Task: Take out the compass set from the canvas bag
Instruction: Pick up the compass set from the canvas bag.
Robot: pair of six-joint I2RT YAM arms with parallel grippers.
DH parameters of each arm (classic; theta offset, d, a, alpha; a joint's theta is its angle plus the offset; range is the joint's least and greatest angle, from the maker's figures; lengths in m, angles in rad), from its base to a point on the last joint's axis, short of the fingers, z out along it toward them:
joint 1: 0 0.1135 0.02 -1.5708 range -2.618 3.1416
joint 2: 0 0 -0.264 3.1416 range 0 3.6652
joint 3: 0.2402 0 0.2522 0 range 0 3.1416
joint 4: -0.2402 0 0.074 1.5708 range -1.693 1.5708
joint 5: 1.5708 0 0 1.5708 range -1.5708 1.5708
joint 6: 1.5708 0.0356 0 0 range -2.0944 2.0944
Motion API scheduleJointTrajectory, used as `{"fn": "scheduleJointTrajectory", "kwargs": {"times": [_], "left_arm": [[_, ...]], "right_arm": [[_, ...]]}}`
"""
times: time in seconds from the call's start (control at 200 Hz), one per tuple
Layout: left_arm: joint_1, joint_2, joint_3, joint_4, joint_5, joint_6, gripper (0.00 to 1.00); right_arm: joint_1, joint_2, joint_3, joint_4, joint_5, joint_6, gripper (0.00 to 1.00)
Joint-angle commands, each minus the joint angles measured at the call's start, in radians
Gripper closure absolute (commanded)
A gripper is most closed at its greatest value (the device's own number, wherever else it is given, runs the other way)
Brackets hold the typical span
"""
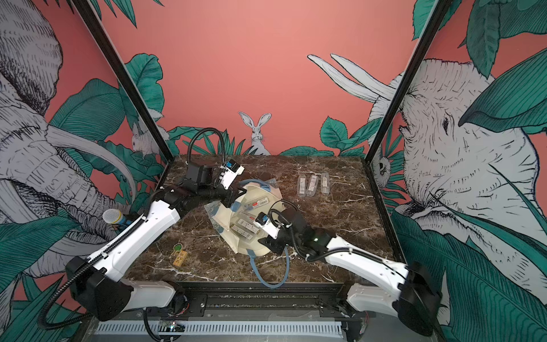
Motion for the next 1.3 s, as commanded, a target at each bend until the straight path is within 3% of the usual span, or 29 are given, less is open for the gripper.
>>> {"fn": "scheduleJointTrajectory", "kwargs": {"times": [0.0,0.115,0.24,0.39,0.56,0.995,1.295], "left_arm": [[0.008,-0.039,0.015,0.028,0.022,0.006,1.00],[0.009,-0.038,0.009,0.037,0.036,0.000,1.00],[0.009,-0.042,0.006,0.035,0.041,0.002,1.00],[0.009,-0.045,0.004,0.037,0.048,0.000,1.00],[0.009,-0.043,0.001,0.042,0.053,-0.005,1.00],[0.009,-0.040,0.003,0.038,0.041,0.001,1.00],[0.009,-0.033,0.005,0.034,0.029,0.008,1.00]], "right_arm": [[0.000,0.125,0.046,0.185,0.111,-0.024,0.48],[-0.003,0.279,0.114,0.248,0.091,0.026,0.49],[-0.004,0.419,0.192,0.263,0.046,0.171,0.51],[-0.006,0.523,0.266,0.262,0.008,0.346,0.54],[-0.011,0.607,0.301,0.242,-0.026,0.398,0.57],[-0.019,0.686,0.341,0.063,-0.092,0.398,0.38],[-0.018,0.586,0.345,-0.071,-0.133,0.393,0.45]]}}
